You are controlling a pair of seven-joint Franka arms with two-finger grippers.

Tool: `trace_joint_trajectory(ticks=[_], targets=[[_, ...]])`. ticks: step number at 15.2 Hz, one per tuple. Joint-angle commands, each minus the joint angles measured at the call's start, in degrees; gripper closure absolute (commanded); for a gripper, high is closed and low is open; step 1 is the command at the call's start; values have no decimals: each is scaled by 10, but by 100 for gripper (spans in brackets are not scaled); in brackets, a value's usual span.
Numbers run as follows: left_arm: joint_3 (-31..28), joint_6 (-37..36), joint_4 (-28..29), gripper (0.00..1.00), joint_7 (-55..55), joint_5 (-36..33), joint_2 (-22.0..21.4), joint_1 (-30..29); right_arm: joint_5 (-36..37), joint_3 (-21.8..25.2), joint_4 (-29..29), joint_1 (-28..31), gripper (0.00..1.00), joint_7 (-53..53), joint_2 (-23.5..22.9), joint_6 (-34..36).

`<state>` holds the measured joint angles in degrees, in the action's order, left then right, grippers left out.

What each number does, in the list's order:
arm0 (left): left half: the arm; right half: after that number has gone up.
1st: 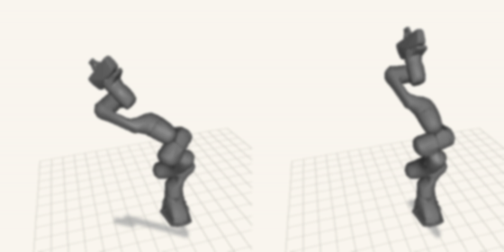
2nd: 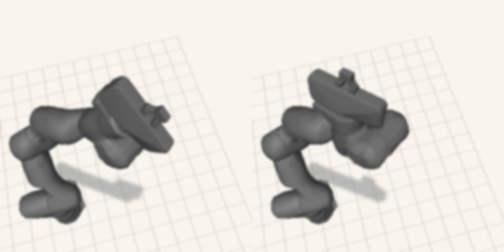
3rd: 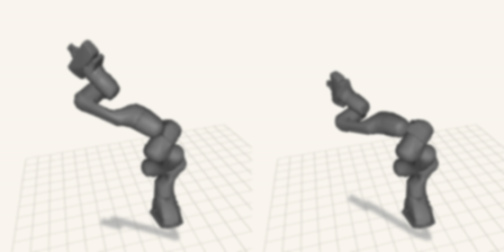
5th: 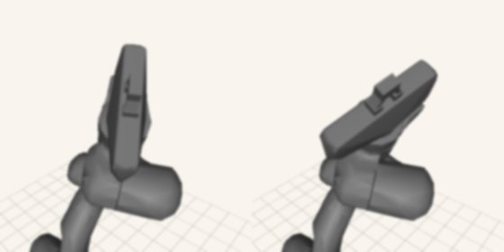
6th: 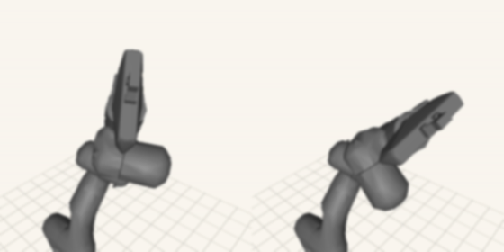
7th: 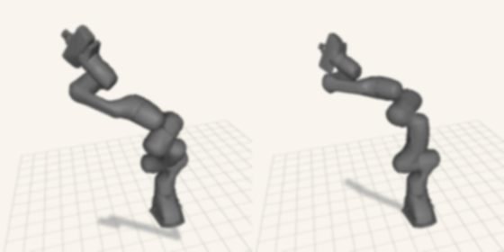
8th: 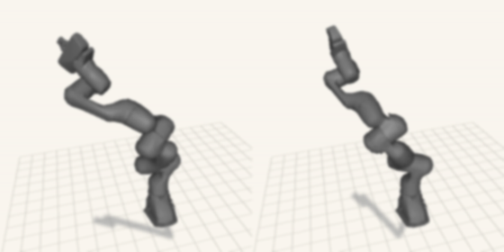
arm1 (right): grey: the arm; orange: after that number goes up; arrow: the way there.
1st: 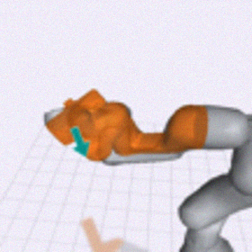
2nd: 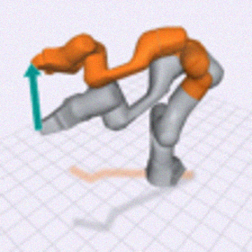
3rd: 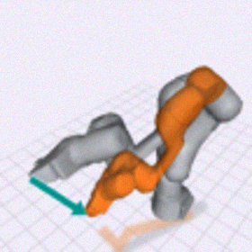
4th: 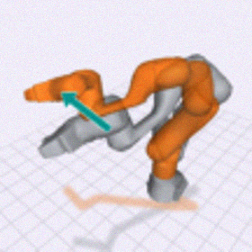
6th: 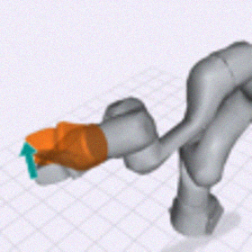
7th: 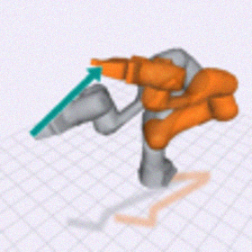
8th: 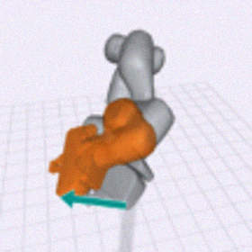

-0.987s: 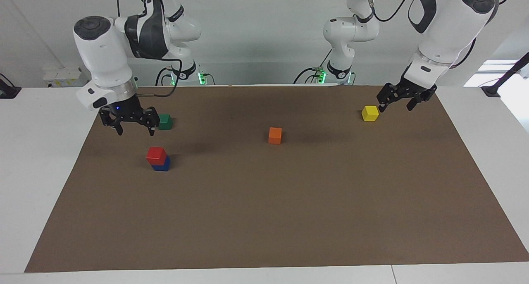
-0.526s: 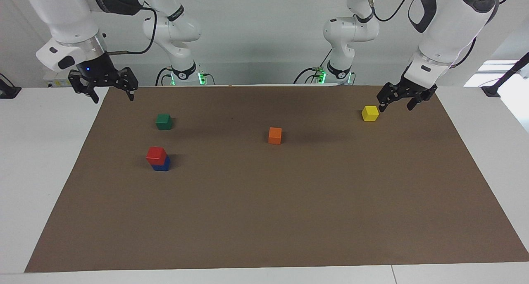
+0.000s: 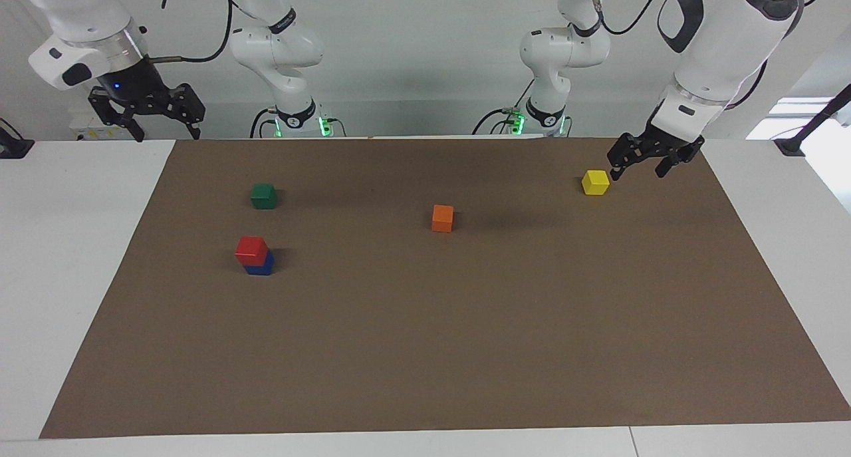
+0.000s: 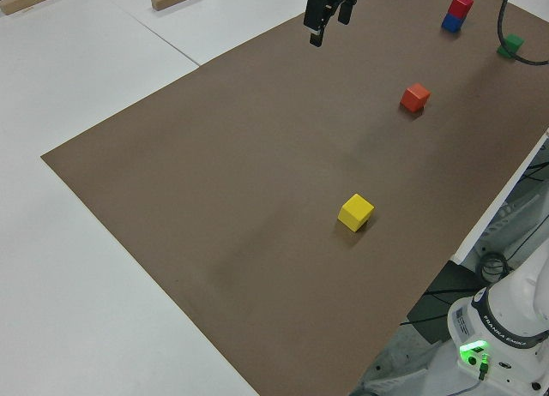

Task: Transfer red block to right arm and stack on blue block

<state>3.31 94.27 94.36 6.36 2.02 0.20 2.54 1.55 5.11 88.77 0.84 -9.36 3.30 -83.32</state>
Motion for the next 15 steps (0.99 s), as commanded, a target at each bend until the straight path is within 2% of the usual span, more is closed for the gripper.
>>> trace_joint_trajectory(ticks=[1, 7, 15], targets=[[-4, 4, 2, 0, -8, 6, -5, -1, -15, 6, 22, -7, 0, 7, 12, -18], [-4, 3, -3, 0, -7, 6, -6, 1, -15, 3, 59, -6, 0, 12, 12, -43], [-4, 4, -3, 0, -8, 6, -7, 3, -12, 3, 57, -7, 0, 9, 11, -47]])
